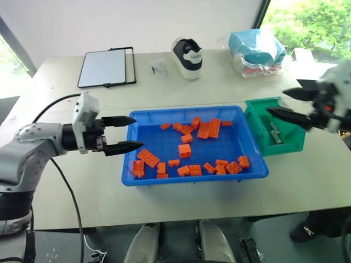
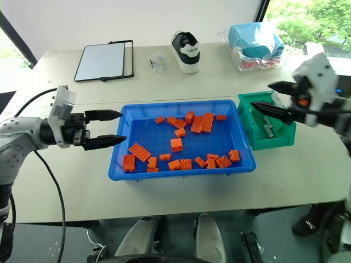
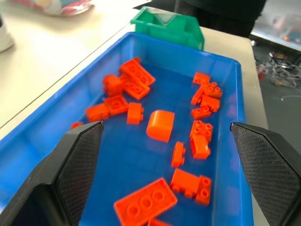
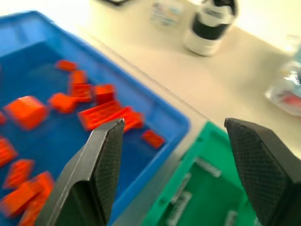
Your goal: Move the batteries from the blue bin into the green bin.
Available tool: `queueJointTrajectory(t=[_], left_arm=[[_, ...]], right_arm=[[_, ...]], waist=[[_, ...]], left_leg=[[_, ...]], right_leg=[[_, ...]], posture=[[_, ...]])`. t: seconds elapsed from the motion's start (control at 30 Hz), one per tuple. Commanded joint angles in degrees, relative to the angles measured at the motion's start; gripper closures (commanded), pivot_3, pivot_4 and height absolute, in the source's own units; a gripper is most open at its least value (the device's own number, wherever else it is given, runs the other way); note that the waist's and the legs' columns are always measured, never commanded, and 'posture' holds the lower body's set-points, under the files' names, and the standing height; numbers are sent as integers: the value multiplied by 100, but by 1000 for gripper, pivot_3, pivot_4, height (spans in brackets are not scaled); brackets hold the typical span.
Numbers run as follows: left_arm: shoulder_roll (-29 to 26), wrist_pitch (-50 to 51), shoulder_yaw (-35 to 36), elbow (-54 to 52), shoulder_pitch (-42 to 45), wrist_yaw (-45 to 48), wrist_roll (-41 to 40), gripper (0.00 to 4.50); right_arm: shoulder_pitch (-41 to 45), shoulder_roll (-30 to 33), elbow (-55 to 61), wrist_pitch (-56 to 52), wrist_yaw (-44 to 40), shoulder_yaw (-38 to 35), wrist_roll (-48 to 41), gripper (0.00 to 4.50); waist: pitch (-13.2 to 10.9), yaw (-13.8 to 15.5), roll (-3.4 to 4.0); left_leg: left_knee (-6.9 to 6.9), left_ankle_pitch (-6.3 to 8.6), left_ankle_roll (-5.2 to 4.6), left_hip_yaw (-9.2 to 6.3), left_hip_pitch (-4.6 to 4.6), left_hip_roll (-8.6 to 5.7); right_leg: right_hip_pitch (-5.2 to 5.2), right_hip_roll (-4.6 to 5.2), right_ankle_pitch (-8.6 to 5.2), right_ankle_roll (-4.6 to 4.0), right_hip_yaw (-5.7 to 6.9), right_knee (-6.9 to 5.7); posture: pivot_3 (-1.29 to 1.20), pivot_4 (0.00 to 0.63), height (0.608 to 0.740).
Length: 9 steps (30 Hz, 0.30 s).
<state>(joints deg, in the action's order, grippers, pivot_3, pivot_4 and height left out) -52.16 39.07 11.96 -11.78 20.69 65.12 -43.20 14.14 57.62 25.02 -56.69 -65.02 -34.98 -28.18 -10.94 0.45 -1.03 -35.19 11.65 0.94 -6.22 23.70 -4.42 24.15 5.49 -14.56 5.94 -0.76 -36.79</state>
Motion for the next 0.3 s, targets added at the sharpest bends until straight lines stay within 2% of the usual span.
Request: queueJointTrajectory(t=[0.03, 0.17, 0.3], left_arm=[[-242, 72, 476, -16, -85, 94, -165, 0], [-341, 185, 652, -45, -217, 83, -254, 0], [-342, 201, 775, -221, -392, 14, -253, 0]], right_arm=[[-1012, -125, 536, -131, -475, -992, -543, 1049], [-1875, -323, 546, 377, -348, -1177, -424, 1049], [-1992, -509, 246, 673, -14, -1039, -488, 1049]], waist=[[-2, 24, 4], [-2, 7, 7], [-2, 0, 7]], left_leg=[[0, 0, 0, 8, 0, -1], [-8, 1, 0, 17, -22, 1], [-5, 10, 14, 19, -34, 21]], right_leg=[[0, 3, -2, -3, -5, 8], [-36, 7, -3, -8, -11, 31], [-61, 7, 2, -8, -2, 66]], posture=[[0, 150, 731], [0, 150, 731], [0, 150, 731]])
